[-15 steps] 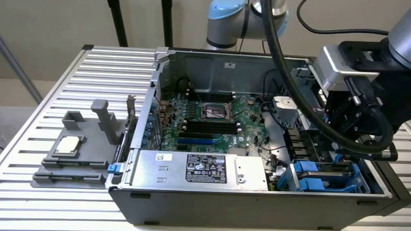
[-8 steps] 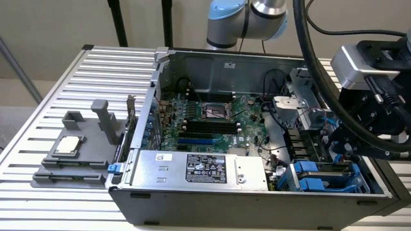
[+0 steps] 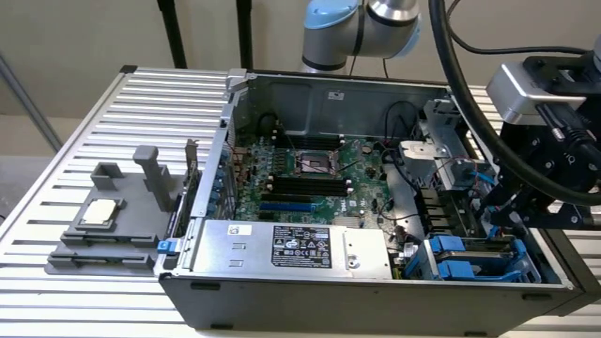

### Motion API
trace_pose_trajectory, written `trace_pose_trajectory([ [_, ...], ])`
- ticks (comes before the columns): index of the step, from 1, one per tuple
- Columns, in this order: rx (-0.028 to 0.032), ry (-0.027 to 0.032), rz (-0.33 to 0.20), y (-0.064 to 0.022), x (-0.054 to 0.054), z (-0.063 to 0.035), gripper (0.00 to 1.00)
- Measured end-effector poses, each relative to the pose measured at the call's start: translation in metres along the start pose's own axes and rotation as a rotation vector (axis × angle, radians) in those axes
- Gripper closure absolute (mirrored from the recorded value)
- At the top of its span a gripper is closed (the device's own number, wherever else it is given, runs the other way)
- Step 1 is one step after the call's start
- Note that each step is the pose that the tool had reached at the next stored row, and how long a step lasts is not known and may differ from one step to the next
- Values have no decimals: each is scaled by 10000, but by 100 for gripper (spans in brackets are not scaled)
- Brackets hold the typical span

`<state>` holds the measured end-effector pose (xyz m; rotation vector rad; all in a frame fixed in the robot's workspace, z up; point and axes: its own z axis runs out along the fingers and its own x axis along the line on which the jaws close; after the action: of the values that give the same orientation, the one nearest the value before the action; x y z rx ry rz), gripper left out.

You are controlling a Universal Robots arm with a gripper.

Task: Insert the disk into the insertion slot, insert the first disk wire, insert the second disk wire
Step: 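Insert the second disk wire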

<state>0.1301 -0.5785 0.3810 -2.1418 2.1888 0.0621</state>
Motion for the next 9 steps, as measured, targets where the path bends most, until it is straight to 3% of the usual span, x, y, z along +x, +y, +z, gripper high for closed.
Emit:
trace_pose_trajectory([
  [4, 3, 210, -8, -4, -101, 34, 67],
  [7, -7, 406, -12, -27, -118, 50, 67],
  [9, -13, 506, -14, -38, -121, 64, 67],
])
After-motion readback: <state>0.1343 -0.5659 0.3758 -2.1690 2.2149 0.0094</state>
